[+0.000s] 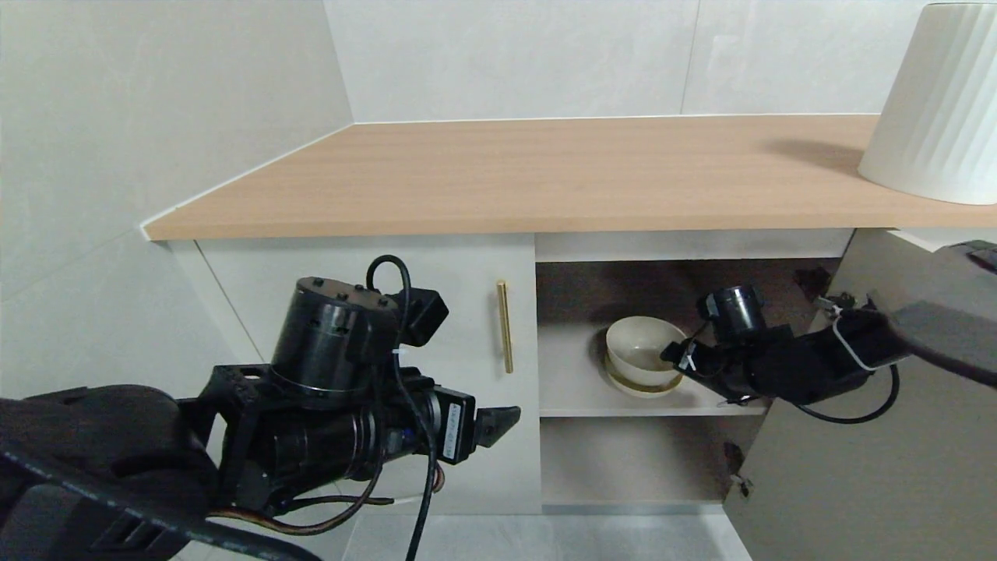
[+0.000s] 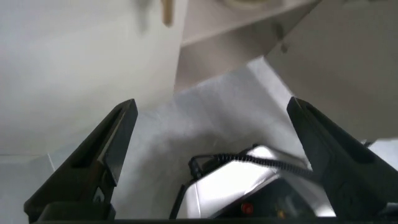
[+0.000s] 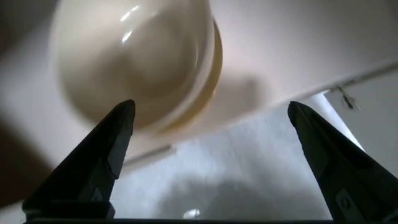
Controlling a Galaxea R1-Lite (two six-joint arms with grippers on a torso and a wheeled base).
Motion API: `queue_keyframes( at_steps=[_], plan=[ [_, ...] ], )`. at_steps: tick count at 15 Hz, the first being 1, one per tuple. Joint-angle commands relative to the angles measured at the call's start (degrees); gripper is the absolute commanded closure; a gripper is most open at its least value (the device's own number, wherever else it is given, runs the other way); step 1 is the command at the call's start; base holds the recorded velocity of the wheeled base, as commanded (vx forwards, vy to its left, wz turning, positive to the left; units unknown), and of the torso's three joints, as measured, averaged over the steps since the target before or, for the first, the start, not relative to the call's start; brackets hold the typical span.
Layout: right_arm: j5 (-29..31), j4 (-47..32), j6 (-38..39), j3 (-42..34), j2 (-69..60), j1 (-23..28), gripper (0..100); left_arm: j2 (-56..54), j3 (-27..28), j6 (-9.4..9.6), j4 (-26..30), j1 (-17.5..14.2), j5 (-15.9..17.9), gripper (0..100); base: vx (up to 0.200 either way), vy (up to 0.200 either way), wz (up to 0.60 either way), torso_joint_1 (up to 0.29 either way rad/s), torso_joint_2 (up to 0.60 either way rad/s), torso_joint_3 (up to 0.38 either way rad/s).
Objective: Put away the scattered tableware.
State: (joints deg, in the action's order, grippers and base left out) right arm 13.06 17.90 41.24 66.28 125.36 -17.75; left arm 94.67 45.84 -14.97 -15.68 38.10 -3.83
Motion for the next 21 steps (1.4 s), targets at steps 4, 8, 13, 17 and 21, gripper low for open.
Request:
queue_keyframes(
  at_steps=[4,8,13,17,21],
  plan=[
    [-8.75,-8.32,-5.03,-18.38,-30.96,-4.66,0,-15.13,-5.76,-0.32,1.0,-2.76,0.49,0,0.0,0.0,0.0,0.0,0.0,0.0],
    [-9.28,-23.35,-7.49,-18.91,-45.38,-11.96,0,-20.58,-10.42,-0.06,2.05,-5.31,2.86,0,0.0,0.0,0.0,0.0,0.0,0.0],
    [-10.77,-27.3,-7.93,-20.84,-45.81,-13.89,0,-19.26,-10.86,-0.24,1.7,-9.44,5.06,0,0.0,0.0,0.0,0.0,0.0,0.0],
    [-10.51,-27.21,-7.93,-21.63,-45.29,-13.89,0,-16.89,-10.59,-0.24,1.61,-9.36,4.88,0,0.0,0.0,0.0,0.0,0.0,0.0],
    [-10.33,-27.3,-7.93,-21.72,-45.38,-13.98,0,-15.04,-10.33,-0.24,1.44,-9.36,4.79,0,-0.05,0.0,0.0,0.001,0.0,0.002]
  ],
)
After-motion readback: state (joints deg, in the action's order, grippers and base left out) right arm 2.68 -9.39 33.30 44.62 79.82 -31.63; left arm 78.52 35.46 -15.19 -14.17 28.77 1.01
